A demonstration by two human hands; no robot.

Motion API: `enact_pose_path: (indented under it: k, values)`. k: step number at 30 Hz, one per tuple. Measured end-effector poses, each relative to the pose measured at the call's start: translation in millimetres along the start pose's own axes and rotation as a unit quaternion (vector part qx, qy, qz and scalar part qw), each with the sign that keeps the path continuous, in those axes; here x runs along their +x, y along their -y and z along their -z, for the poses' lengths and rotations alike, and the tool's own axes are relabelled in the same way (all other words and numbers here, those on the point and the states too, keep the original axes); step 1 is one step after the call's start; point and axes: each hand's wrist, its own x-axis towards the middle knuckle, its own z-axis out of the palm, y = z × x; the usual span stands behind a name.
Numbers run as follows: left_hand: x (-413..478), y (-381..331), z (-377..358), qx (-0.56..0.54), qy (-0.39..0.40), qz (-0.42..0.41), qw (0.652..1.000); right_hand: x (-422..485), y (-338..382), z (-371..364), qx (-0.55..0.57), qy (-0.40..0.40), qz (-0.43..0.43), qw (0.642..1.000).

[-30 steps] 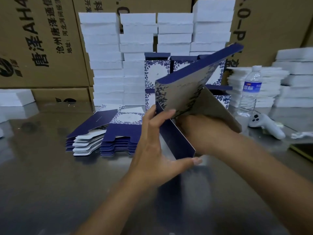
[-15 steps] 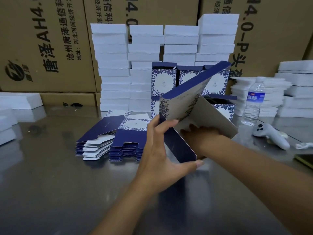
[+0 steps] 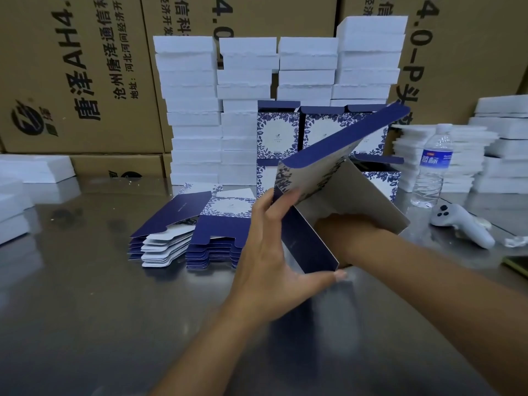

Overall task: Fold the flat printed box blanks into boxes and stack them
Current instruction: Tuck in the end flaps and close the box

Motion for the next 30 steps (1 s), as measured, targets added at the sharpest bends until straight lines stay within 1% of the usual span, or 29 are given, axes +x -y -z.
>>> enact_pose_path:
  k: [2, 3, 5, 6, 7, 9, 10, 12, 13, 14, 15, 17, 20, 21, 23, 24, 26, 28, 30]
  values:
    - [1, 0, 1, 0.018, 0.005, -0.004, 1.000, 0, -1, 1, 0.016, -0.013, 0.010, 1.000]
    - [1, 0, 2, 0.025, 0.004, -0.005, 1.000, 1, -1, 0, 0.033, -0.041, 0.021, 0.998]
    - [1, 2, 4, 0.037, 0.000, 0.001, 0.999, 2, -2, 1, 0.089, -0.127, 0.051, 0.987]
    - [2, 3, 4, 0.040, -0.002, 0.010, 0.999, 2, -4, 2, 0.133, -0.180, 0.067, 0.972]
    - [2, 5, 5, 0.040, -0.005, 0.025, 0.999, 1, -5, 3, 0.191, -0.230, 0.083, 0.951]
    - [3, 7, 5, 0.033, -0.015, 0.057, 0.998, -6, -8, 5, 0.304, -0.325, 0.126, 0.887]
    - [3, 9, 5, 0.029, -0.024, 0.069, 0.997, -11, -9, 6, 0.354, -0.347, 0.155, 0.854]
    - [5, 11, 5, 0.020, -0.045, 0.080, 0.996, -20, -8, 3, 0.461, -0.342, 0.223, 0.788]
    - [6, 12, 5, 0.016, -0.053, 0.082, 0.995, -24, -8, 0, 0.498, -0.336, 0.248, 0.760]
    - [6, 13, 4, 0.012, -0.058, 0.083, 0.995, -28, -8, -5, 0.516, -0.335, 0.264, 0.743]
    - [6, 14, 4, 0.008, -0.061, 0.087, 0.994, -31, -8, -11, 0.514, -0.342, 0.270, 0.739]
    - [6, 14, 5, -0.001, -0.061, 0.100, 0.993, -34, -6, -23, 0.478, -0.373, 0.262, 0.751]
    - [6, 16, 5, 0.013, -0.050, 0.095, 0.994, -32, 1, -37, 0.399, -0.448, 0.218, 0.770]
    - [5, 17, 5, 0.015, -0.041, 0.086, 0.995, -30, 3, -39, 0.401, -0.462, 0.193, 0.767]
    - [4, 19, 4, 0.001, -0.028, 0.068, 0.997, -26, 5, -42, 0.442, -0.476, 0.161, 0.744]
    - [4, 20, 3, -0.003, -0.031, 0.057, 0.998, -24, 5, -44, 0.453, -0.488, 0.152, 0.730]
    - [4, 23, 3, 0.011, -0.052, 0.044, 0.998, -20, 5, -46, 0.438, -0.517, 0.131, 0.724]
    - [4, 24, 3, 0.042, -0.083, 0.047, 0.995, -19, 4, -47, 0.383, -0.551, 0.116, 0.732]
    - [3, 25, 2, 0.075, -0.113, 0.053, 0.989, -19, 1, -50, 0.325, -0.558, 0.108, 0.756]
